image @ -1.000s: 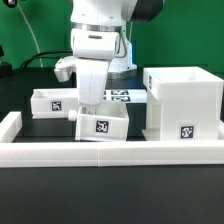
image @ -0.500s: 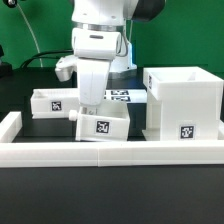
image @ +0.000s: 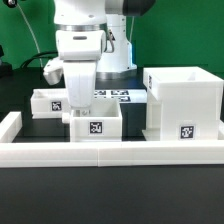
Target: Assemble drawer
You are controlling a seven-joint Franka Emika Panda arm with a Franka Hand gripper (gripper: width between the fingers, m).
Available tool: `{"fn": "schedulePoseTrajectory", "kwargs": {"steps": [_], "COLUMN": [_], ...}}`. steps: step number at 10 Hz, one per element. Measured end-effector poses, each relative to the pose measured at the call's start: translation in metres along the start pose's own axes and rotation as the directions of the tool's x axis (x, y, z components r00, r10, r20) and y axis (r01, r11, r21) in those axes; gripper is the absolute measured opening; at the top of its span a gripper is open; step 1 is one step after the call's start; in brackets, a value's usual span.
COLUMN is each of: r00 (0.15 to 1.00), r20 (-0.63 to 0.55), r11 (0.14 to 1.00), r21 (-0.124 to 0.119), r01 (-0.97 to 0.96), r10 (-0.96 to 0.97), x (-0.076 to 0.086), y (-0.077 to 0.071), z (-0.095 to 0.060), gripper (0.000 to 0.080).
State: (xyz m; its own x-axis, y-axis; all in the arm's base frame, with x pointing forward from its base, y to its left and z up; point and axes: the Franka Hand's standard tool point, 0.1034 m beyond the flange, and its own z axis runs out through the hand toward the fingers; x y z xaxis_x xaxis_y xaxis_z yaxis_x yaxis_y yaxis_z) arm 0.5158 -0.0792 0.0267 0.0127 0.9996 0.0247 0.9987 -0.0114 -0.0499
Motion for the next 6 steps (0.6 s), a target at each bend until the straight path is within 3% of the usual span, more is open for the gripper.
{"fn": "schedulePoseTrajectory", "kwargs": {"steps": [3, 5, 6], "r00": [1.0, 1.0, 1.0], "r20": [-0.005, -0.018, -0.024], "r11": [1.0, 1.0, 1.0], "r21": [0.002, 0.01, 0.003], "r01": [-0.01, -0.002, 0.008], "r10": [0.01, 0.002, -0.008], "x": [-0.005, 0.009, 0.016], "y": [-0.002, 0.005, 0.013], "z": [0.002, 0.003, 0.004], "gripper": [0.0042, 0.0042, 0.0042]}}
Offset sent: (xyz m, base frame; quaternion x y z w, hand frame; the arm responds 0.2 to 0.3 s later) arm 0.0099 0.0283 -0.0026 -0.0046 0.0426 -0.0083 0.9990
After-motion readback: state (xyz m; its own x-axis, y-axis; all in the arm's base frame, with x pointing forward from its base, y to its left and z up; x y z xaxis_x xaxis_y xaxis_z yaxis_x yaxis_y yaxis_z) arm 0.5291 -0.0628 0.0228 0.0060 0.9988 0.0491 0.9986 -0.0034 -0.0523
